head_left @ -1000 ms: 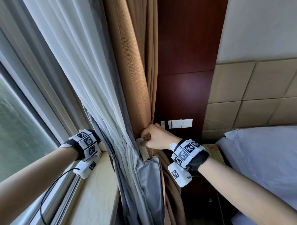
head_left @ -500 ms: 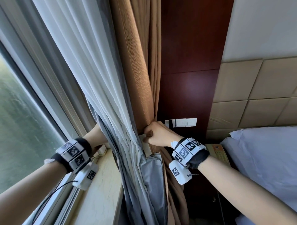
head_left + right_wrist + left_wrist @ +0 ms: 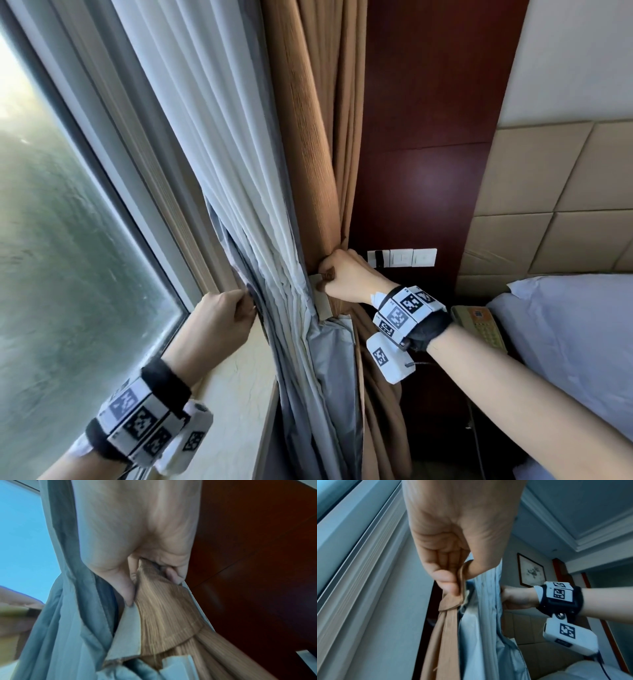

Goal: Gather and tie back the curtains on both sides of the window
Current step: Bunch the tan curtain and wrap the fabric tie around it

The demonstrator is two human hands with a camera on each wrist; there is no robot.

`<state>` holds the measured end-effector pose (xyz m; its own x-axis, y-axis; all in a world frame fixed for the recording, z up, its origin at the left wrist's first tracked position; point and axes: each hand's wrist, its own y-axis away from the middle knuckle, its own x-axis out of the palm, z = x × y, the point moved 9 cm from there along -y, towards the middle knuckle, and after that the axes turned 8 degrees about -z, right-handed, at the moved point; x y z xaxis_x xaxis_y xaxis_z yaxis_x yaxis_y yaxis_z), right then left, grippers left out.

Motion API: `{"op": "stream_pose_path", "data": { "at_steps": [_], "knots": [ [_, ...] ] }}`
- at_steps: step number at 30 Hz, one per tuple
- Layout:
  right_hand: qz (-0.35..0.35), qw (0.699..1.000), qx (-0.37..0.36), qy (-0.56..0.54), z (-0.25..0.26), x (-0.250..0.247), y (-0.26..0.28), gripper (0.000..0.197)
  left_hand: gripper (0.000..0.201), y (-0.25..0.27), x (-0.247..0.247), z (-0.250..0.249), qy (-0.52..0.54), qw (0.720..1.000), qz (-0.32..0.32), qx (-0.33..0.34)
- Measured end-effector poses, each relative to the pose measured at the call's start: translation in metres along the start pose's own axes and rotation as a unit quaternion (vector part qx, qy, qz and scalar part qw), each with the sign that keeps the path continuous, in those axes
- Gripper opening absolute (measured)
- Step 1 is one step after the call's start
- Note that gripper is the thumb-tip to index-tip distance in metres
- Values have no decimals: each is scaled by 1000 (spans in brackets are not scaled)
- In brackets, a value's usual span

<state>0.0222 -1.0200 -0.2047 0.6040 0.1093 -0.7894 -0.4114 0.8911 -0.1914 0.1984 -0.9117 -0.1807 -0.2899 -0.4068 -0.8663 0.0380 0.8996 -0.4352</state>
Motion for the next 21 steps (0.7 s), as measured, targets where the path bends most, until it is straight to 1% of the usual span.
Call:
{"op": "stream_pose_path", "data": {
  "at_steps": [2,4,5,7,8,10,11,12,13,15,16,17,18,20,21],
  "knots": [
    [0,1000,6,10,2,-1,1,25,22,11,-12,-18,27,998,-25,48],
    [1,1000,5,13,7,-1,2,10,18,23,-21,-40,43,996,-41,68],
    [8,1000,5,16,10,0,2,9,18,27,-21,-53,45,995,-45,74],
    [12,1000,4,11,16,5,0,14,22,28,-12,-80,49,995,-43,76],
    [10,1000,7,10,18,7,-2,20,26,24,-5,-95,61,995,-35,75],
    [15,1000,10,20,15,10,-5,49,30,13,11,-119,98,992,-20,74],
    [20,999,19,26,12,9,-6,59,33,4,17,-127,113,991,-13,74],
    [25,999,37,20,5,7,-8,58,35,-3,21,-133,106,991,-10,77],
    [31,997,66,-9,-2,5,-8,50,37,-10,22,-139,72,993,-24,89],
    [18,997,66,-21,-5,2,-8,29,39,-17,12,-148,-2,986,-88,141],
    [12,998,60,-17,-7,2,-7,21,40,-16,9,-152,-22,979,-104,173],
    [7,997,66,-27,-8,2,-5,17,42,-13,9,-156,-35,973,-107,200],
    [10,998,54,-36,-9,3,-5,22,43,-9,9,-158,-50,967,-110,226],
    [48,995,29,-83,-2,2,5,36,39,-7,9,-161,-73,957,-109,260],
    [75,994,3,-78,2,3,10,35,36,-10,11,-161,-57,955,-97,275]
  ]
}}
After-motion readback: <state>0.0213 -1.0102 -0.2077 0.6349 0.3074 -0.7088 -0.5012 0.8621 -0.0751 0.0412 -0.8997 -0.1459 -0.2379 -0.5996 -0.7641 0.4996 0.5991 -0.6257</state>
